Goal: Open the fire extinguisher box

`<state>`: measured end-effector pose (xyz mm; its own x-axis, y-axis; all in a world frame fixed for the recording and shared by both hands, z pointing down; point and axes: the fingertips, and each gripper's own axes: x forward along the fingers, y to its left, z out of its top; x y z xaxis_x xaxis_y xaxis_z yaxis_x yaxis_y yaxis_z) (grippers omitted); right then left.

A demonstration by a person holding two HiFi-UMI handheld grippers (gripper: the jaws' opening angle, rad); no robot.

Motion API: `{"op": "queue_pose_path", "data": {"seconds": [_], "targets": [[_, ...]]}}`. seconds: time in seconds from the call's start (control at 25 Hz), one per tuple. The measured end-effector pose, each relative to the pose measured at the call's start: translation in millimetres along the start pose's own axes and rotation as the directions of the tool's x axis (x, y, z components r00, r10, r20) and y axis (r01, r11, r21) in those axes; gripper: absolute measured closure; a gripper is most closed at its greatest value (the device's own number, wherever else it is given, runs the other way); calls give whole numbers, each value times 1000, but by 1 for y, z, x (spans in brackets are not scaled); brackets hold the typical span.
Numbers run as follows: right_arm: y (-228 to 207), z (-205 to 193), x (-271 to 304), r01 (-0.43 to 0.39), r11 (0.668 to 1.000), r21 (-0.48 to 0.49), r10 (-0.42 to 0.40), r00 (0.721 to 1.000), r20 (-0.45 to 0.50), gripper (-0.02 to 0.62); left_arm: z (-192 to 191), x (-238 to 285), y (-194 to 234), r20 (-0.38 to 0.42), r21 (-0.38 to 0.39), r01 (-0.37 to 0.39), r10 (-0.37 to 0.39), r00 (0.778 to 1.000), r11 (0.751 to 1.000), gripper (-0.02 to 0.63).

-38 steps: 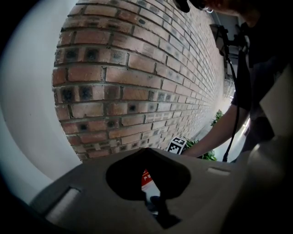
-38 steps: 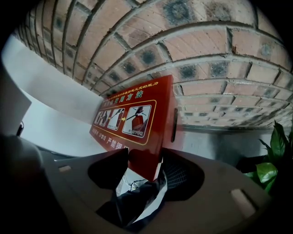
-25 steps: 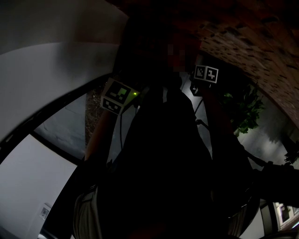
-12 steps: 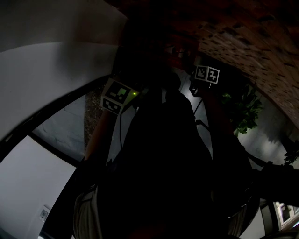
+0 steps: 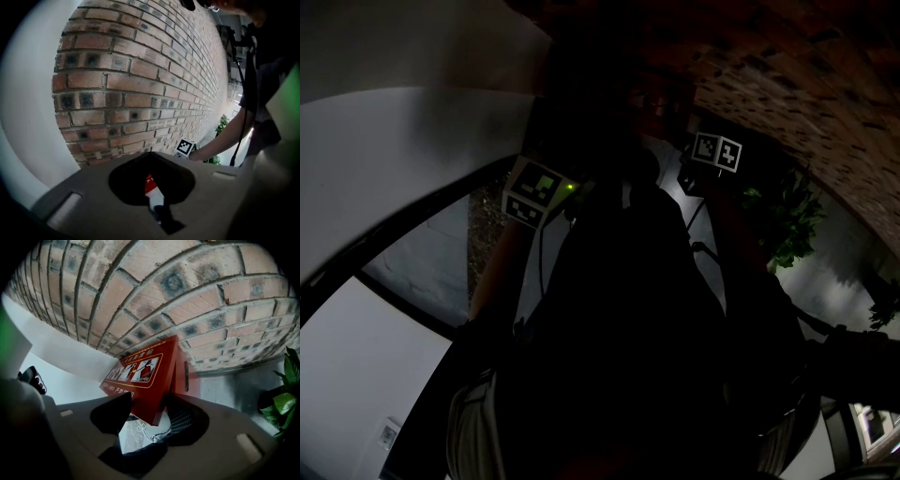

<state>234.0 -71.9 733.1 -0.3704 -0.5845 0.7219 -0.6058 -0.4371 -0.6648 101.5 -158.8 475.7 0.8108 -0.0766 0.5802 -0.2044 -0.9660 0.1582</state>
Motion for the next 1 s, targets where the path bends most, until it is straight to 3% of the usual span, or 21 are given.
{"op": "queue_pose_path", "data": {"seconds": [1.0], "targets": [[12, 16, -12, -66, 996, 66, 61, 995, 84, 359, 5, -3, 4, 15, 11, -4, 4, 1000, 1000, 609]]}}
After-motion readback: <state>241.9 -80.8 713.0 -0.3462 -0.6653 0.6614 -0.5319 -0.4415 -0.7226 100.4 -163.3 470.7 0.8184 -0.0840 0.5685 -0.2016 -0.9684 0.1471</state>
